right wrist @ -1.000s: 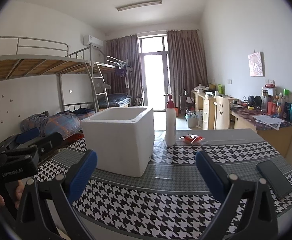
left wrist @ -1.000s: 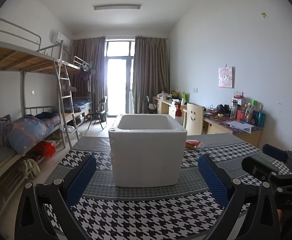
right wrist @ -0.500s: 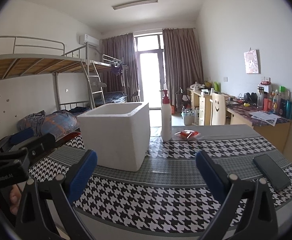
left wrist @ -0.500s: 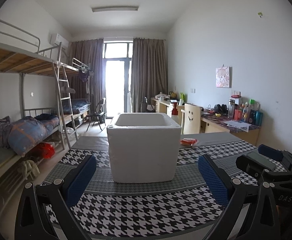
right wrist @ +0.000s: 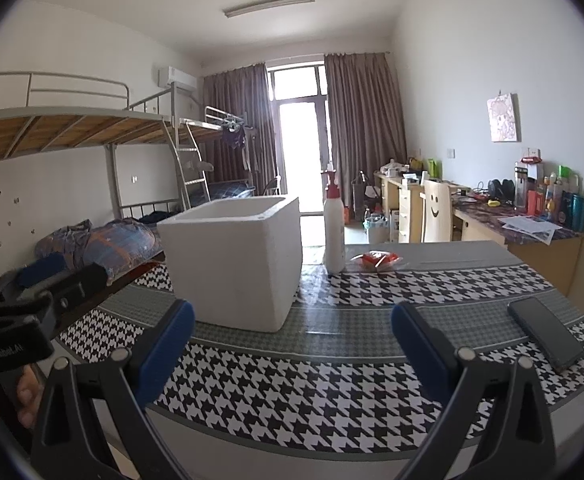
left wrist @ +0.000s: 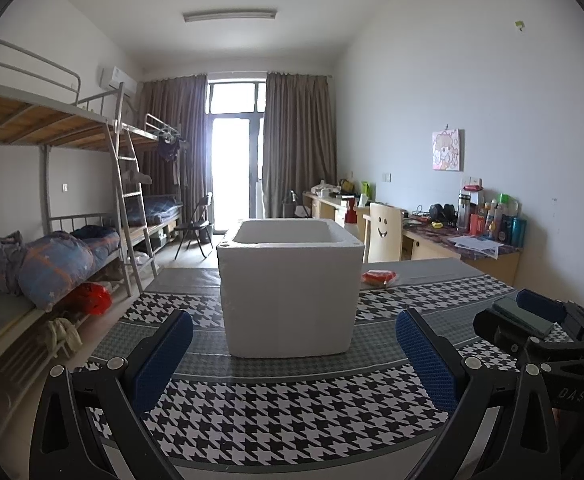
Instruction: Organize soft objects
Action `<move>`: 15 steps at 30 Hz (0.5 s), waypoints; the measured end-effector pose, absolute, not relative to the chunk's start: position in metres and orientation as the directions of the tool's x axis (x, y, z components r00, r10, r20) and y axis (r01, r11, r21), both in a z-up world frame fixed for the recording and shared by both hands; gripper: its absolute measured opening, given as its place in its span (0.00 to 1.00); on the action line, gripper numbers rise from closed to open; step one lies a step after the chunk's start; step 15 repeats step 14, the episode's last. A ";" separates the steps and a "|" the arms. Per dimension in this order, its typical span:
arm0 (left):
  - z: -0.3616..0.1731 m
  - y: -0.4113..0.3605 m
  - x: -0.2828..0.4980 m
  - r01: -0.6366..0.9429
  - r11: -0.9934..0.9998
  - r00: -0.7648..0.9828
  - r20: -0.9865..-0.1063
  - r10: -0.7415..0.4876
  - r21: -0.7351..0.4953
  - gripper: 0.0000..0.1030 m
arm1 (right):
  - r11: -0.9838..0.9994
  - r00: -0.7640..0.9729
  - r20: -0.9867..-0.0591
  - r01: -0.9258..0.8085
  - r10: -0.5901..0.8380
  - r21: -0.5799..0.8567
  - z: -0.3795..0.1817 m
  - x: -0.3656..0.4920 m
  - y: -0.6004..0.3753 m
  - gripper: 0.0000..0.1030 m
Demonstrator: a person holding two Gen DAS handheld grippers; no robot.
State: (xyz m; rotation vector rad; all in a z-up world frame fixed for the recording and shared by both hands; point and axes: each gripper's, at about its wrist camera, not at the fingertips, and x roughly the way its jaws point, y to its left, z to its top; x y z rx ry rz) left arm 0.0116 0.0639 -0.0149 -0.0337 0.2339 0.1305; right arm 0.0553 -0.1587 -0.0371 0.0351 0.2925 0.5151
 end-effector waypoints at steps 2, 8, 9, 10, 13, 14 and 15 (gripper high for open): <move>-0.015 0.065 0.011 -0.132 0.991 0.964 -0.235 0.125 -0.017 0.99 | 0.872 0.831 -0.269 -0.478 0.487 0.102 -0.038 0.056 -0.158 0.97; -0.016 0.064 0.014 -0.133 0.991 0.962 -0.243 0.125 -0.014 0.99 | 0.872 0.829 -0.275 -0.482 0.487 0.089 -0.039 0.055 -0.154 0.97; -0.016 0.064 0.014 -0.131 0.991 0.962 -0.242 0.124 -0.011 0.99 | 0.872 0.830 -0.275 -0.481 0.485 0.089 -0.039 0.055 -0.154 0.97; -0.017 0.064 0.014 -0.130 0.991 0.962 -0.242 0.124 -0.011 0.99 | 0.873 0.831 -0.275 -0.479 0.484 0.092 -0.039 0.056 -0.154 0.97; -0.017 0.064 0.014 -0.129 0.992 0.962 -0.244 0.122 -0.012 0.99 | 0.874 0.830 -0.279 -0.478 0.483 0.090 -0.040 0.057 -0.154 0.97; -0.018 0.064 0.015 -0.131 0.991 0.961 -0.247 0.124 -0.012 0.99 | 0.874 0.830 -0.280 -0.477 0.482 0.089 -0.040 0.057 -0.153 0.97; -0.018 0.064 0.015 -0.131 0.991 0.961 -0.247 0.124 -0.012 0.99 | 0.874 0.830 -0.280 -0.477 0.482 0.089 -0.040 0.057 -0.153 0.97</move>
